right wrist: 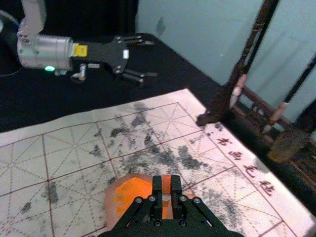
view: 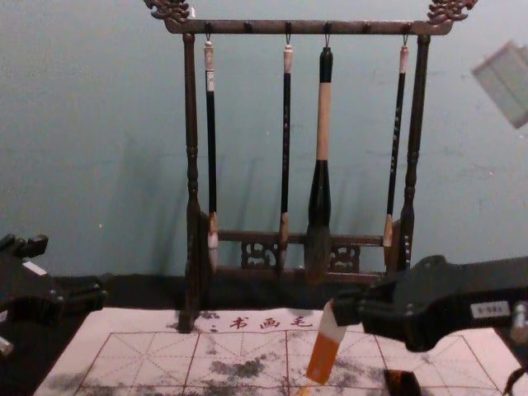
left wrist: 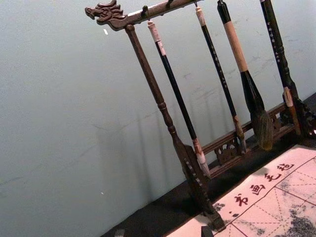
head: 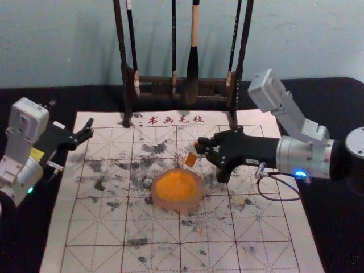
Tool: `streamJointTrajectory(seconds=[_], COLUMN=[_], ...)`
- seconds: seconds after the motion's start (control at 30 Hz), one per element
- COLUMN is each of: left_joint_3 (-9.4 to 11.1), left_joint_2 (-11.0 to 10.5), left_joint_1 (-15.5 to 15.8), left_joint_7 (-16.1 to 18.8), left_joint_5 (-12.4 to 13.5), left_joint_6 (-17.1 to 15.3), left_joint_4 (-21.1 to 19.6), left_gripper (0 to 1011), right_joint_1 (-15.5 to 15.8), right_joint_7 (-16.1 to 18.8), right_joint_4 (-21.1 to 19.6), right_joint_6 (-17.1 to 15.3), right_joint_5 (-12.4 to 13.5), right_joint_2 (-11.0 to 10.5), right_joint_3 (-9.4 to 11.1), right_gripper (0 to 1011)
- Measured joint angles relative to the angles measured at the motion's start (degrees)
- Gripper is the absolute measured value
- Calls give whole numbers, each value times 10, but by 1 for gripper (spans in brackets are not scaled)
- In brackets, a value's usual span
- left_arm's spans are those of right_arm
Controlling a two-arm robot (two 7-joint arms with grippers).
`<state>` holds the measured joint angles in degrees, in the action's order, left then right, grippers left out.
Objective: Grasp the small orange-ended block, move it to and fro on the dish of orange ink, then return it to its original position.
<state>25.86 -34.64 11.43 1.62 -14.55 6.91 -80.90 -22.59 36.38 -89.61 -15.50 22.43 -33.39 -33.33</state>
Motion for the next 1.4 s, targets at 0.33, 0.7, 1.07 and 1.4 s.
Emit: streamJointTrajectory(seconds=[0.33,0.7,1.07,1.4], left_joint_3=[0,0,0,0], left_joint_2=[0,0,0,0], left_joint_1=[0,0,0,0], left_joint_7=[0,0,0,0], left_joint_5=[0,0,0,0], left_joint_6=[0,0,0,0], left_joint_4=[0,0,0,0], left_gripper=[1001,1001,1001,1001], right_joint_1=[-29,-50,-66,-65], right_joint_7=[25,23,8,7], right_joint_4=[15,35,61,62], right_joint_6=[-17,-27,-43,-48], right_joint_5=[-4,-9,-16,-19], right_joint_2=[4,19,39,39], right_joint_3=[-37,-60,-70,-74], right_gripper=[99,99,99,99])
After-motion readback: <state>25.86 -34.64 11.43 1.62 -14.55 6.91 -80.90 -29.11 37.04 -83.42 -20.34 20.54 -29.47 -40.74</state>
